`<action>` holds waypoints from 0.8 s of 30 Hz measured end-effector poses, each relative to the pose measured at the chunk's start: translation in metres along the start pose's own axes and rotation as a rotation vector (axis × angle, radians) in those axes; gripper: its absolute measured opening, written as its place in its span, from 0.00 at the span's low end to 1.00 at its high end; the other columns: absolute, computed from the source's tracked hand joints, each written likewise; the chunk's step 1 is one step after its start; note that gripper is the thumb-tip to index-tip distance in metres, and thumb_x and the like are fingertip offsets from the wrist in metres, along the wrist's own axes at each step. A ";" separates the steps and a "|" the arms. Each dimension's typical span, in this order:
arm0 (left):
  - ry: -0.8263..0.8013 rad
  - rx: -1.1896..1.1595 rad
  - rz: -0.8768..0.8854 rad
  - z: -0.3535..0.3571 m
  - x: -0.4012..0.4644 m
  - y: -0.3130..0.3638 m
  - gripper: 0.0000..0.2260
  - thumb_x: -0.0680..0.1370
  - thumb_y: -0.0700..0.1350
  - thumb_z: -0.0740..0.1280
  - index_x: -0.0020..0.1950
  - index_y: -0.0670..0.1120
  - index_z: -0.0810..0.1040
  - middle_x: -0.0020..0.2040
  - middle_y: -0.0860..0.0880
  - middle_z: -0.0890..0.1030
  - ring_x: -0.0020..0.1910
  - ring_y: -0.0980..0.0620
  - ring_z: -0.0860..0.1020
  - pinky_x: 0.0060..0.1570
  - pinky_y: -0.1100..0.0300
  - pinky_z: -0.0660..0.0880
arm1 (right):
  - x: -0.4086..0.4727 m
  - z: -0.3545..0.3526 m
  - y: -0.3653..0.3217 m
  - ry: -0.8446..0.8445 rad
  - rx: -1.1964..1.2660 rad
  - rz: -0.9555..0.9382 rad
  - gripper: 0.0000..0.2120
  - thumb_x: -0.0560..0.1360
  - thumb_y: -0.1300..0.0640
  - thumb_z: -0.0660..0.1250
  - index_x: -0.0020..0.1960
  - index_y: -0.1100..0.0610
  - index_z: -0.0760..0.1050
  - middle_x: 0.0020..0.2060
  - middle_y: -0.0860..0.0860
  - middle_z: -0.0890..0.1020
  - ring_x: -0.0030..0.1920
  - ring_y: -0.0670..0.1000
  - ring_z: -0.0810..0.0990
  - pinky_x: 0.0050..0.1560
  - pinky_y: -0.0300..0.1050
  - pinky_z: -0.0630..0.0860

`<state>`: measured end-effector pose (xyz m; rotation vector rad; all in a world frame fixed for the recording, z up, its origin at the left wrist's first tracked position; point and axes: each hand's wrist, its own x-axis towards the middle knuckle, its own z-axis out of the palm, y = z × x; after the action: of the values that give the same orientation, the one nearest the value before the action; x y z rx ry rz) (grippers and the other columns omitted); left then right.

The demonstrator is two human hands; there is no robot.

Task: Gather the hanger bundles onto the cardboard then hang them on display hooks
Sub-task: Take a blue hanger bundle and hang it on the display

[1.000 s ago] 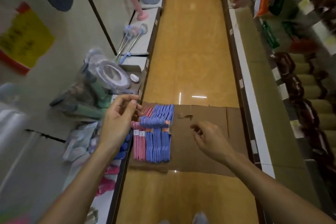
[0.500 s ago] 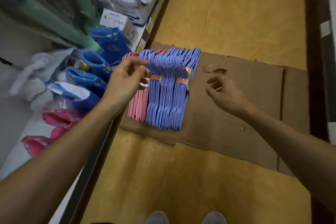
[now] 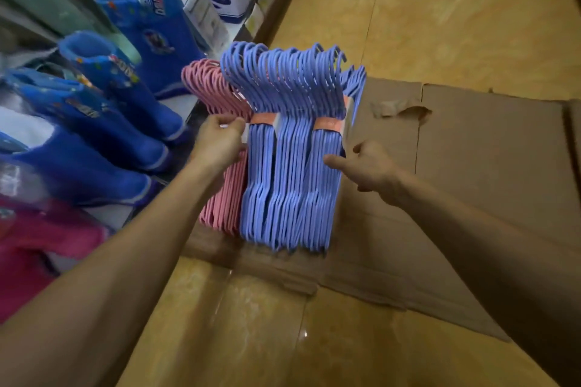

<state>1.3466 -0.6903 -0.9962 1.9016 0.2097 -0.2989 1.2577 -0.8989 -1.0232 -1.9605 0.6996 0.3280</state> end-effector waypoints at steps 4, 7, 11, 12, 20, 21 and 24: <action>-0.116 0.177 -0.051 0.007 0.005 -0.022 0.09 0.83 0.49 0.61 0.45 0.48 0.73 0.43 0.43 0.75 0.42 0.48 0.74 0.45 0.53 0.71 | 0.017 0.034 0.009 0.005 0.188 -0.053 0.42 0.63 0.35 0.78 0.68 0.57 0.72 0.49 0.49 0.83 0.44 0.48 0.83 0.39 0.38 0.81; -0.112 0.246 -0.038 0.007 0.015 -0.030 0.11 0.80 0.54 0.61 0.46 0.48 0.74 0.43 0.44 0.75 0.42 0.48 0.74 0.46 0.52 0.71 | 0.028 0.053 0.021 0.052 0.253 -0.049 0.58 0.53 0.25 0.76 0.71 0.60 0.70 0.54 0.58 0.84 0.48 0.59 0.85 0.46 0.58 0.84; -0.142 0.233 -0.097 0.004 0.019 -0.035 0.18 0.80 0.56 0.62 0.52 0.41 0.80 0.51 0.41 0.83 0.48 0.46 0.80 0.60 0.47 0.75 | 0.018 0.067 0.017 0.001 0.371 0.048 0.18 0.74 0.48 0.75 0.53 0.62 0.77 0.46 0.58 0.82 0.43 0.57 0.83 0.46 0.51 0.81; -0.164 0.206 -0.113 0.004 0.017 -0.033 0.17 0.81 0.53 0.61 0.56 0.41 0.80 0.53 0.39 0.83 0.52 0.45 0.81 0.62 0.46 0.75 | 0.019 0.070 0.018 -0.001 0.427 0.053 0.16 0.75 0.51 0.74 0.55 0.60 0.77 0.49 0.56 0.82 0.47 0.56 0.83 0.49 0.51 0.81; -0.186 0.056 -0.190 0.022 0.003 -0.027 0.14 0.82 0.47 0.63 0.67 0.43 0.72 0.62 0.45 0.79 0.61 0.44 0.77 0.66 0.42 0.72 | 0.033 0.068 0.029 -0.020 0.629 0.071 0.16 0.73 0.56 0.76 0.58 0.53 0.75 0.54 0.54 0.83 0.52 0.59 0.83 0.55 0.63 0.81; -0.189 0.044 -0.197 0.023 0.002 -0.027 0.12 0.83 0.46 0.63 0.65 0.44 0.73 0.61 0.45 0.79 0.60 0.44 0.78 0.65 0.41 0.73 | 0.034 0.068 0.029 -0.020 0.657 0.073 0.18 0.72 0.57 0.76 0.59 0.54 0.76 0.54 0.54 0.83 0.52 0.60 0.84 0.55 0.63 0.81; -0.201 0.004 -0.209 0.026 -0.001 -0.024 0.10 0.82 0.43 0.64 0.62 0.44 0.75 0.58 0.45 0.81 0.57 0.44 0.80 0.60 0.42 0.76 | 0.035 0.066 0.032 0.004 0.683 0.054 0.23 0.70 0.56 0.78 0.62 0.55 0.76 0.55 0.54 0.83 0.52 0.60 0.84 0.54 0.66 0.80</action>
<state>1.3356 -0.7069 -1.0256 1.8420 0.2732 -0.6289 1.2705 -0.8632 -1.0954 -1.2949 0.7472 0.0927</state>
